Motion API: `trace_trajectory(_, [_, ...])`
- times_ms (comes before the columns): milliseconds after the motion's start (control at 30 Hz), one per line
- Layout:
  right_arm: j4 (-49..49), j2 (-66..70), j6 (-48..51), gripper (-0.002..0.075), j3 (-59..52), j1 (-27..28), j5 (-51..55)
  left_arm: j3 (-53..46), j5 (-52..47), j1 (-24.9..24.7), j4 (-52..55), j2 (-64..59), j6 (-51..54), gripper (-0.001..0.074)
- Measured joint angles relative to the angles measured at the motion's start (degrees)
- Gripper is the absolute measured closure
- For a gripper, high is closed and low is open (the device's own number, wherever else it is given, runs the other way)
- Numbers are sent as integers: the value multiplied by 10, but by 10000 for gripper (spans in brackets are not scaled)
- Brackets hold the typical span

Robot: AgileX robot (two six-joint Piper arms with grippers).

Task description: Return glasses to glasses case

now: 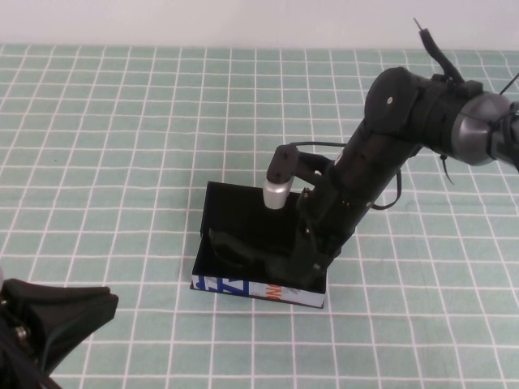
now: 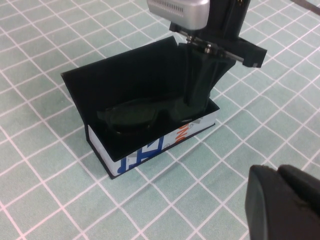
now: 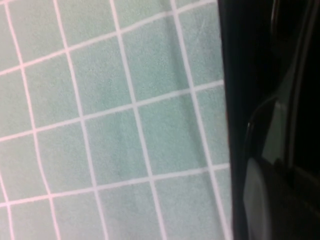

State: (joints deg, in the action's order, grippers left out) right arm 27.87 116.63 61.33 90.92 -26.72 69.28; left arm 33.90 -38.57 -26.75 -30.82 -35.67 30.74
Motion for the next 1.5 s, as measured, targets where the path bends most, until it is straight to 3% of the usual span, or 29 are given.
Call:
trace_trajectory(400, [-5,0,-18,715,0,-10,0,0,0,0,4,0,-2,737])
trace_trajectory(667, [-23,0,-30,470,0,-10,0,0,0,0,4,0,-3,737])
trace_trajectory(767, [-32,0,-37,431,9,-10,0,0,0,0,4,0,-3,737])
trace_trajectory(933, [-34,0,-53,449,61,-10,0,0,0,0,4,0,-5,738])
trace_trajectory(1167, [-23,-1,-70,537,87,-10,2,0,0,0,6,0,-5,737])
trace_trajectory(1500, [-66,-3,-96,552,5,-23,2,0,3,0,23,0,-5,737])
